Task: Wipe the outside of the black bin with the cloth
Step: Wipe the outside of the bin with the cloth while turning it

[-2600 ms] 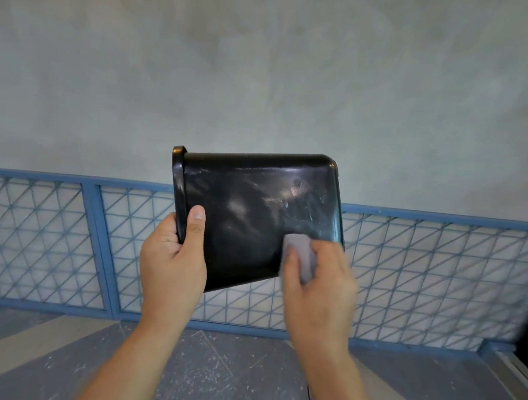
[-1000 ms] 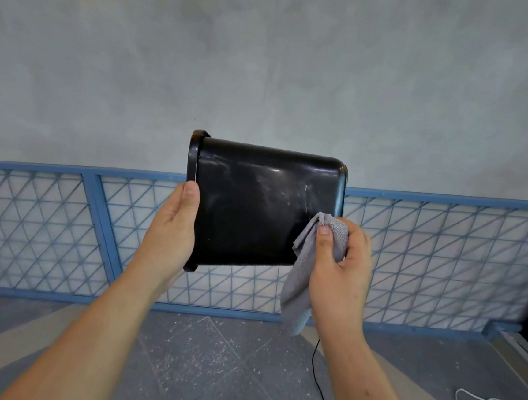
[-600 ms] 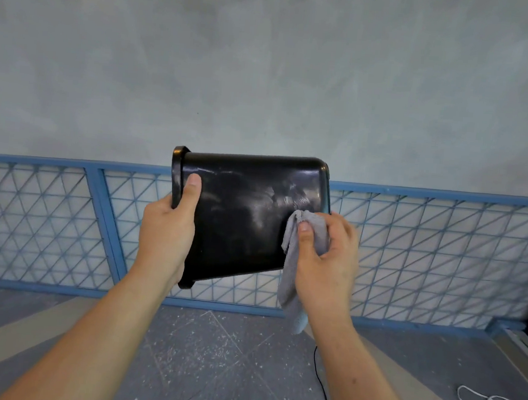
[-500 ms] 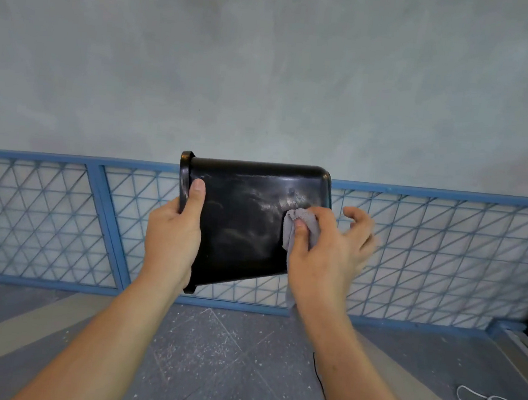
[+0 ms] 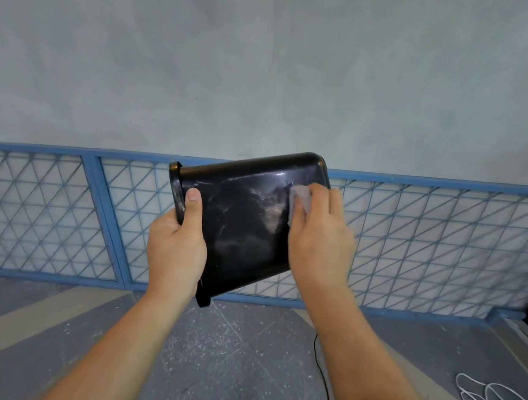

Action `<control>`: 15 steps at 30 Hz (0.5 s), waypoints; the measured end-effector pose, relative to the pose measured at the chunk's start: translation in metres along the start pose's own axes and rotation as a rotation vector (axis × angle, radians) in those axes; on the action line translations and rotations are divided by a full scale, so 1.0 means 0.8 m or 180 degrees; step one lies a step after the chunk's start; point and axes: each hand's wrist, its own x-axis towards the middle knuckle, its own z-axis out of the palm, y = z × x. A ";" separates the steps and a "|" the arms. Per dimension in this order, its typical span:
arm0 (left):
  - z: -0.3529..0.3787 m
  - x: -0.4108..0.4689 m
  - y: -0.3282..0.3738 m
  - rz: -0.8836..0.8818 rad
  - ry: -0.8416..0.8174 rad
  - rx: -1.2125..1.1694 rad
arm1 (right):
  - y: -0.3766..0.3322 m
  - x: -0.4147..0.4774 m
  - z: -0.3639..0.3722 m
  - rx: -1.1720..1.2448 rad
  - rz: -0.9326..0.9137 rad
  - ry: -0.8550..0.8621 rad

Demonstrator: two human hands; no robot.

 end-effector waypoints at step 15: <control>0.013 -0.005 0.005 0.0365 0.0144 0.0262 | -0.052 -0.022 0.007 0.0013 -0.0979 -0.0099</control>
